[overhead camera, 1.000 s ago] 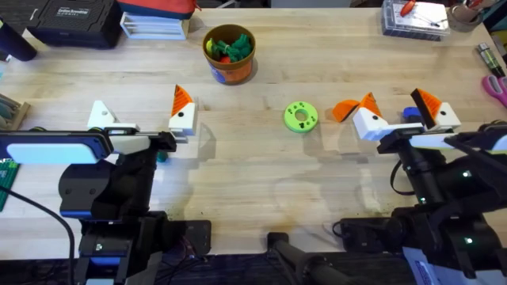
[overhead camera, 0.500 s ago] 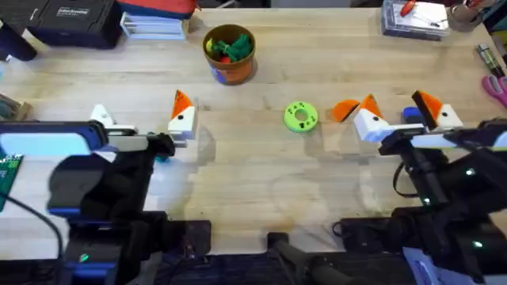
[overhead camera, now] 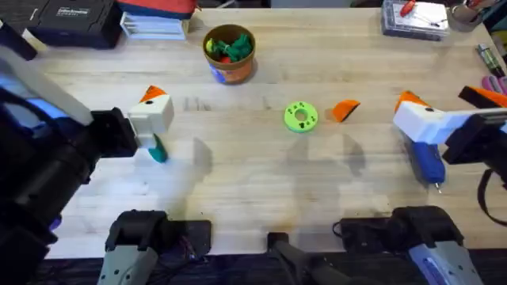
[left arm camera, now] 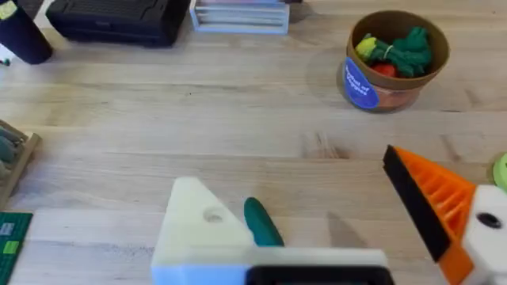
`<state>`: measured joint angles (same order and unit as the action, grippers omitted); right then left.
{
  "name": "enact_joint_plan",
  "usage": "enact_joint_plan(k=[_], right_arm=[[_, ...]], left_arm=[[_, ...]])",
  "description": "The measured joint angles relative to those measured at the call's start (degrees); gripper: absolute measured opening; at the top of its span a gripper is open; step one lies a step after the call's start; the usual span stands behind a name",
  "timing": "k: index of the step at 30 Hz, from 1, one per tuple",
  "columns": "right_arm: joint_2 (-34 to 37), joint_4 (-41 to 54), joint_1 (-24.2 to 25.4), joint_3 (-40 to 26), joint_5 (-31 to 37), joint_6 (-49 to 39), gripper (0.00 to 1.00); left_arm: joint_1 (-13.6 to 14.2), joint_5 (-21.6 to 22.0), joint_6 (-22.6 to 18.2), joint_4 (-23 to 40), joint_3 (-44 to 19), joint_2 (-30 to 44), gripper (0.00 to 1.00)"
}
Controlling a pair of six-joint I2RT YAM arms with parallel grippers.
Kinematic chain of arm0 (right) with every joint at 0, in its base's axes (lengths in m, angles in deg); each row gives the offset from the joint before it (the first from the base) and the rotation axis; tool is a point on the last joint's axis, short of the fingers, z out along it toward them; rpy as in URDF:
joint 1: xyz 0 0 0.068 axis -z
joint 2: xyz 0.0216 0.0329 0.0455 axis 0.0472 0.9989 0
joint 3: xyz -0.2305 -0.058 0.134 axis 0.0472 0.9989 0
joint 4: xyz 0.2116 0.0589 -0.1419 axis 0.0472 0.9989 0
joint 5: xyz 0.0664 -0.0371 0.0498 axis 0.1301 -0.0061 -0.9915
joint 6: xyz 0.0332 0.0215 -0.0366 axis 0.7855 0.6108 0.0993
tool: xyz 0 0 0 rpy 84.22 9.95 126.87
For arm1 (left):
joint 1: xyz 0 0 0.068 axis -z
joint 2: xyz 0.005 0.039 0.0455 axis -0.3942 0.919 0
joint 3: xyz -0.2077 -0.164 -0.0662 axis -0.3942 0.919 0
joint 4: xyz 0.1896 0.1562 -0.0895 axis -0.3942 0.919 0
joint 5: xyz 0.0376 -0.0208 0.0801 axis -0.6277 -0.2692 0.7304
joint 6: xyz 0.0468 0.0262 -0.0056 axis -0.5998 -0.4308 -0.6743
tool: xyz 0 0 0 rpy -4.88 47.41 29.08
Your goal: Pick up the gripper from the table and insert it into the empty holder that is missing its gripper. Then pick up a screw, insert it into the mounting hole, and use the screwdriver to tighten it. Finally, clean up the table by picking up the vegetable and placing it into the bucket.
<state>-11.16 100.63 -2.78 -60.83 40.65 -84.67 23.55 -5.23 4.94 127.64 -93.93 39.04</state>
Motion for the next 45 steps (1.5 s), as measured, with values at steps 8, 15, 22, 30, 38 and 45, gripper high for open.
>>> enact_joint_plan(k=[8, 15, 22, 30, 38, 45], right_arm=[[1.9, 5.3, 0.0, -0.3, 0.0, 0.0, 0.994], [1.9, 13.4, 0.0, -0.3, 0.0, 0.0, 0.994], [1.9, 20.3, 0.0, -0.3, 0.0, 0.0, 0.994], [1.9, 20.3, 0.0, -0.3, 0.0, 0.0, 0.994], [1.9, 20.3, 0.0, -0.3, 0.0, 0.0, 0.994], [1.9, 20.3, 0.0, -0.3, 0.0, 0.0, 0.994]], left_arm=[[0.0, 0.1, 0.2, -1.4, -0.1, 1.7, 0.526], [0.0, 0.2, 0.0, -3.6, -0.1, 1.7, 0.909], [0.0, 0.2, 0.2, -1.2, -0.1, 1.7, 0.986], [0.0, -0.1, 0.2, 17.1, -0.1, 1.7, 0.986], [0.0, -0.3, 0.2, 4.8, 1.3, 0.8, 0.986], [0.0, -1.9, 0.2, -18.0, 12.5, -7.6, 0.984]])
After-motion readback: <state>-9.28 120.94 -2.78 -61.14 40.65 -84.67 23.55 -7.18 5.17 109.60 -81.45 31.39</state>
